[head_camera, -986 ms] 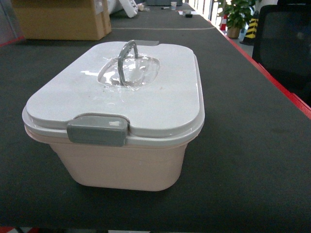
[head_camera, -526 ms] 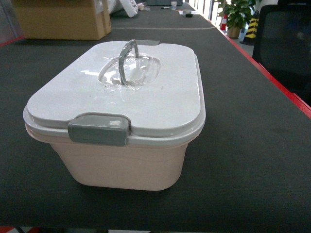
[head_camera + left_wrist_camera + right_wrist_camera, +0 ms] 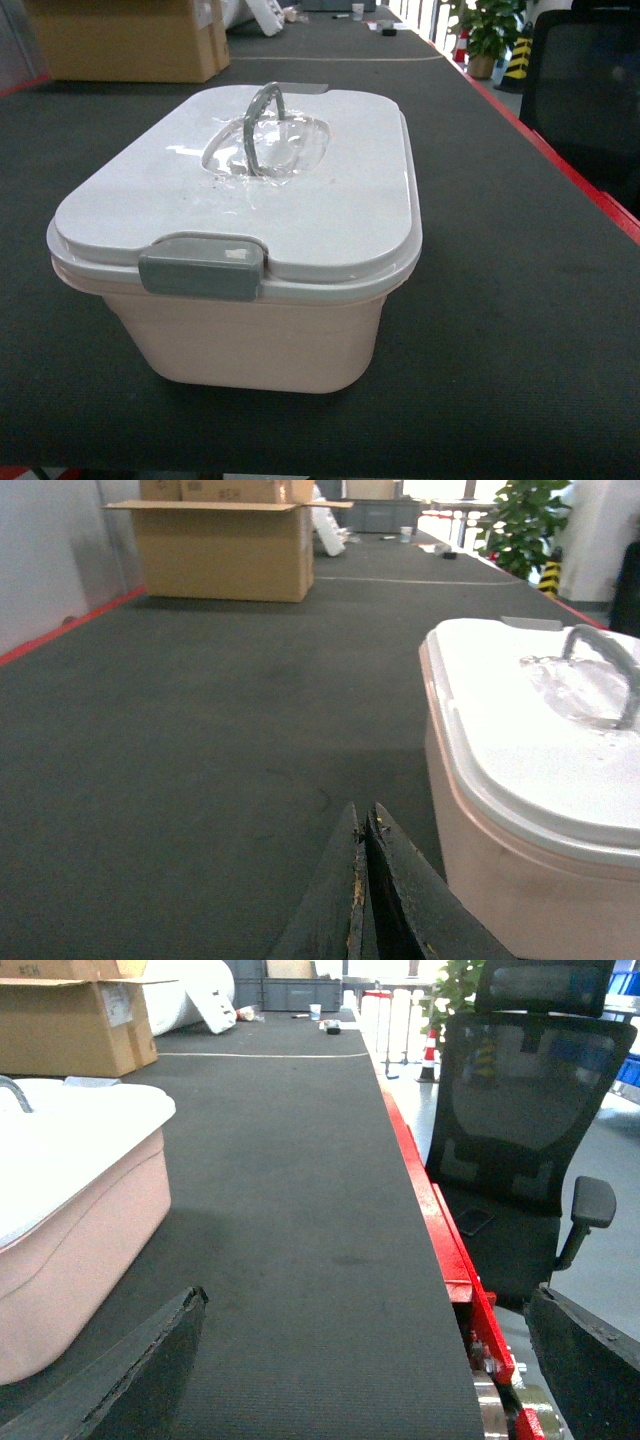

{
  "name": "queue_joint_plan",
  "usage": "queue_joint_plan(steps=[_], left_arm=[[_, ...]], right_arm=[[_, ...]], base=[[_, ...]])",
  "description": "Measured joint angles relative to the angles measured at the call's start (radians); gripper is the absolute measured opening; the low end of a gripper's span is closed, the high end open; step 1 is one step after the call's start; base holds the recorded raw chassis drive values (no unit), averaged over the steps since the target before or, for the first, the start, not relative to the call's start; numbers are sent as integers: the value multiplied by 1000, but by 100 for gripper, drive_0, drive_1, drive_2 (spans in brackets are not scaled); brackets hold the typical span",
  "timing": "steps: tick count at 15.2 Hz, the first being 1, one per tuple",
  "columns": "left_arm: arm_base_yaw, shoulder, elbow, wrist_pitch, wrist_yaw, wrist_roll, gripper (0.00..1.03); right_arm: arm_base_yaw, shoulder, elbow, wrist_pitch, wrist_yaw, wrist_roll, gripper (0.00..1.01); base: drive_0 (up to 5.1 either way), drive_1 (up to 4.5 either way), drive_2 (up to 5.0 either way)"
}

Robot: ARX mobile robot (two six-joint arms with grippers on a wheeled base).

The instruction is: Pick capacitor and pack into box

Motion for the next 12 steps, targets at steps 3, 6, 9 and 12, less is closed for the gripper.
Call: queue_joint_plan(steps=[3, 6, 9, 12], left_arm=[[-11, -72, -22, -53, 18, 0, 2], [-10, -121, -49, -61, 17, 0, 2], [-10, -193, -49, -129, 18, 0, 2], [-10, -302, -48, -279, 18, 0, 2]], right_arm=[[0, 0, 0, 0, 0, 0, 98], [0, 0, 0, 0, 0, 0, 98], [0, 0, 0, 0, 0, 0, 98], [0, 0, 0, 0, 0, 0, 98]], base=[[0, 0, 0], [0, 0, 0], [0, 0, 0], [0, 0, 0]])
